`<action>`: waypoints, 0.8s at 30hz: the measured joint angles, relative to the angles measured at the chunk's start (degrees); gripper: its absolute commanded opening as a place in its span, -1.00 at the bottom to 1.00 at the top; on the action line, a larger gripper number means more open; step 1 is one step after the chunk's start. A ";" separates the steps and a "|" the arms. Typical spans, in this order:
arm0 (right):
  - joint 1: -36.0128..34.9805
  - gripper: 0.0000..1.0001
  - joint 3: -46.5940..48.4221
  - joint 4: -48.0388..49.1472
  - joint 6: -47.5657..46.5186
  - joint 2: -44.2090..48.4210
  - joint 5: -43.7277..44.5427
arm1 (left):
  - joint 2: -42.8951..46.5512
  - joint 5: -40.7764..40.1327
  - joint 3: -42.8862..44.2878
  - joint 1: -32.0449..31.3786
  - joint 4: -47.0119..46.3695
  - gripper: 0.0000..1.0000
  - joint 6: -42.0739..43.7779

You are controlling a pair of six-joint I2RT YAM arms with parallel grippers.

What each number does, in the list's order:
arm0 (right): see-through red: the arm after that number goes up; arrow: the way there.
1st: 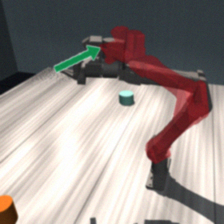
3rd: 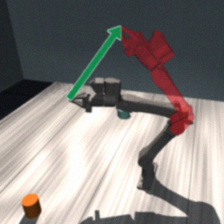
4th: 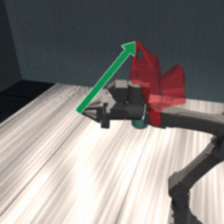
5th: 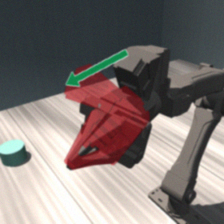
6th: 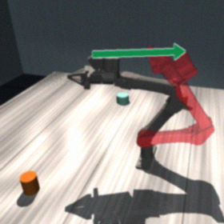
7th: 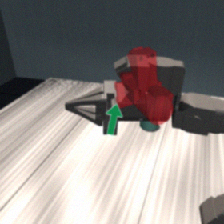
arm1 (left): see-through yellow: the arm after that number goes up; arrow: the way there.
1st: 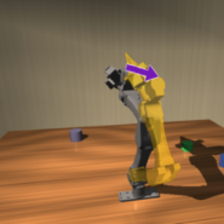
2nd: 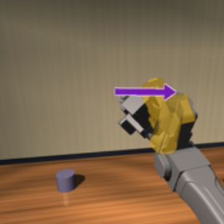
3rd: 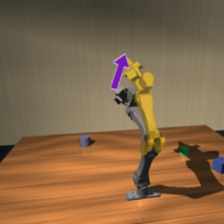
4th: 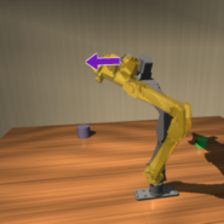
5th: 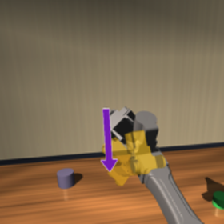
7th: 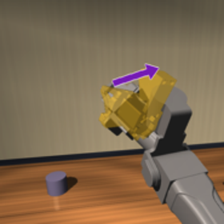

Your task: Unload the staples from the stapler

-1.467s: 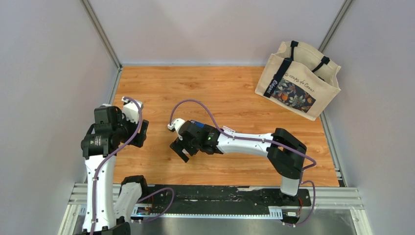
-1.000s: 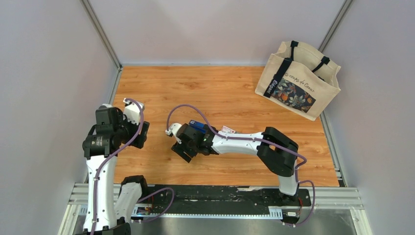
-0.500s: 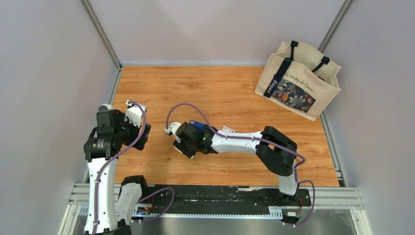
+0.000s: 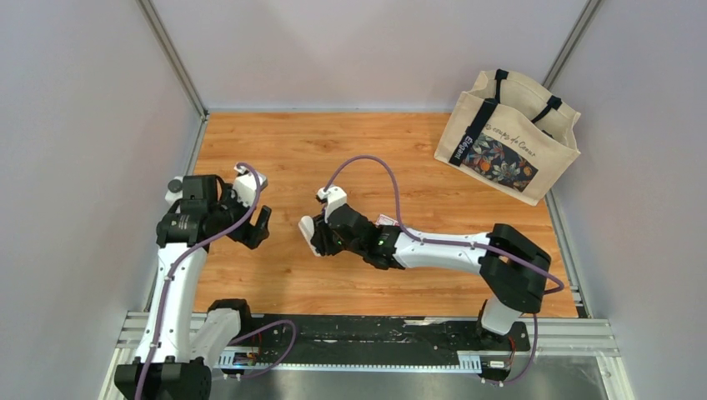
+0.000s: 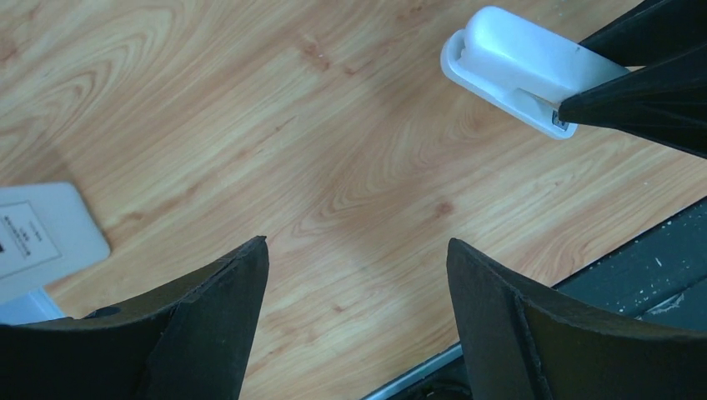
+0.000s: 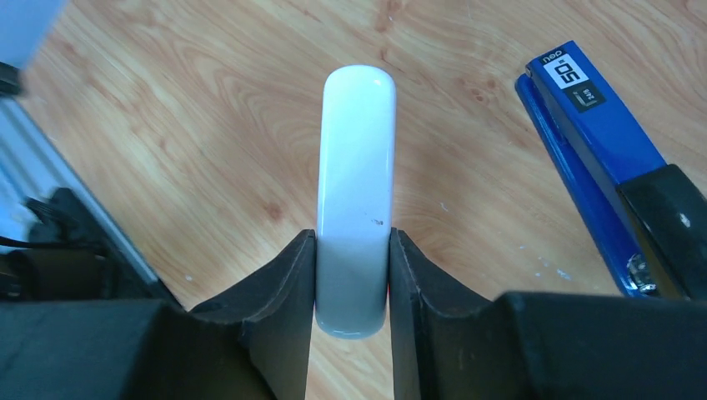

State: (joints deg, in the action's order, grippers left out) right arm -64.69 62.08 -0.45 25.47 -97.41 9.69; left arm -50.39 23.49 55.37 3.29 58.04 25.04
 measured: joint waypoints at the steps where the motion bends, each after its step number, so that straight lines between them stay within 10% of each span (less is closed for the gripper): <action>1: 0.00 -0.97 -1.27 1.75 1.53 1.11 0.35 | -0.35 0.11 -0.28 -1.01 -0.74 0.72 -0.02; 24: -0.79 -0.95 -8.90 22.32 24.81 4.63 1.75 | 0.33 12.70 -11.63 -12.33 -10.25 0.66 0.09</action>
State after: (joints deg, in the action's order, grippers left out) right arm -65.47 53.19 21.87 50.28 -92.77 11.44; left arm -50.06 36.18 43.75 -9.04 47.79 25.12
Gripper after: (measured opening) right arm 0.353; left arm 0.850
